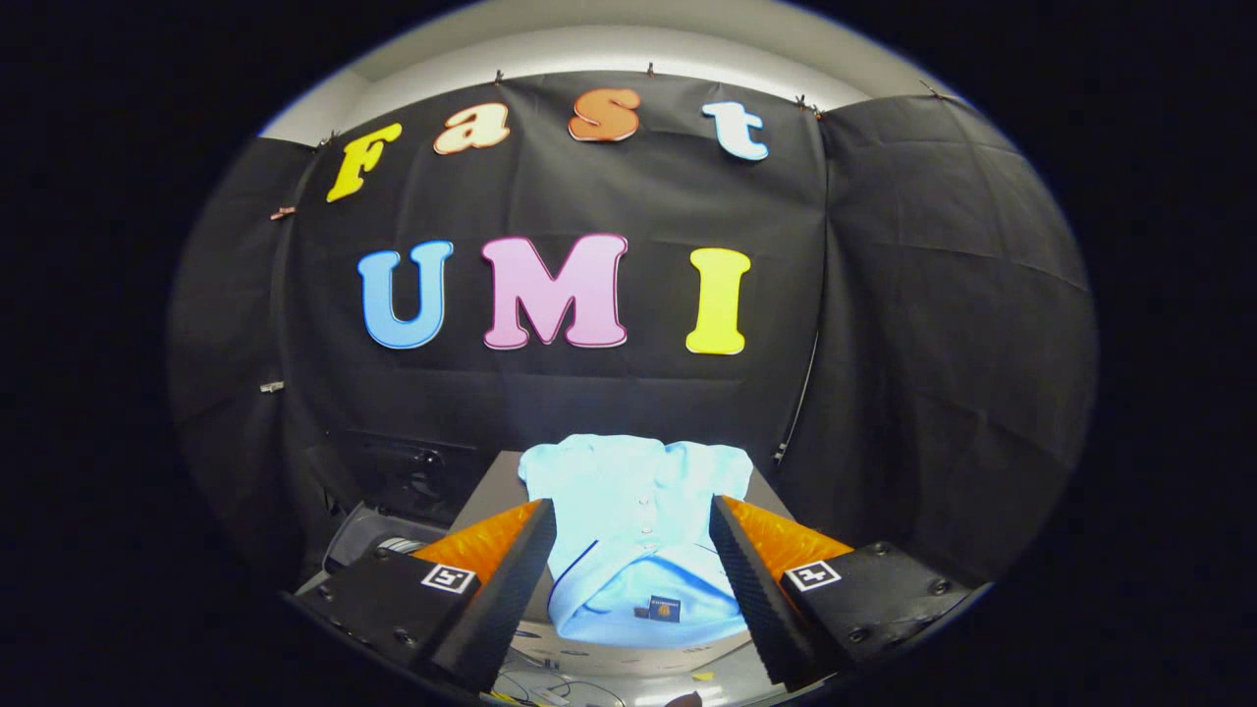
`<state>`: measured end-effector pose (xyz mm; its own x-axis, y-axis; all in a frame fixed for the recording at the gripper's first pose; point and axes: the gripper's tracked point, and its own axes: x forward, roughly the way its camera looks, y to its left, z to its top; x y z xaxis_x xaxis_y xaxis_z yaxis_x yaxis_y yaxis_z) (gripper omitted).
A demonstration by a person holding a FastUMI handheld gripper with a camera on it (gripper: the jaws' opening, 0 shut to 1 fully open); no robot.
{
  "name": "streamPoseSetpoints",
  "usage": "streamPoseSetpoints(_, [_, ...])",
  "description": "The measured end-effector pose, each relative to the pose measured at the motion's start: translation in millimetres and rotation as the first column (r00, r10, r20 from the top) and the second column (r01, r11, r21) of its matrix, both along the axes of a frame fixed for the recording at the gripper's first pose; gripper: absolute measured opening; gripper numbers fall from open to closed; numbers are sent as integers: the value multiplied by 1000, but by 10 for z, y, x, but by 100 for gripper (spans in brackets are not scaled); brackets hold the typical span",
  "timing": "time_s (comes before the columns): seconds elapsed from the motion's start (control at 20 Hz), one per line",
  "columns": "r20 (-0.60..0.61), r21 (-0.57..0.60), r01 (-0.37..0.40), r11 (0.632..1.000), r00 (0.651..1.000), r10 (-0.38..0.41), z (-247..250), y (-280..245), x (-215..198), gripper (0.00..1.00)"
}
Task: Put the clothes into the washing machine and then close the washing machine lid.
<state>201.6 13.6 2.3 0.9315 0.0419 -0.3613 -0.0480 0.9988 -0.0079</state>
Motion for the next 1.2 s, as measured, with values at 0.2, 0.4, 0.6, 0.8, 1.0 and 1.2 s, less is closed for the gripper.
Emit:
streamPoseSetpoints(0.2, [-134, -13, 17, 1000, 991, -19, -404, -7, 408, 98])
streamPoseSetpoints(0.4, [-193, -38, 43, 998, 980, -50, -710, -153, 764, 99])
streamPoseSetpoints(0.6, [-225, 8, 71, 997, 972, -68, -858, -154, 941, 98])
streamPoseSetpoints(0.8, [-299, 1, 29, 1000, 954, -27, -1091, -103, 961, 99])
streamPoseSetpoints(1.0, [-312, 21, 55, 998, 949, -46, -1181, -130, 1029, 99])
streamPoseSetpoints(1.2, [-355, -4, 60, 998, 933, -58, -1389, -117, 1021, 99])
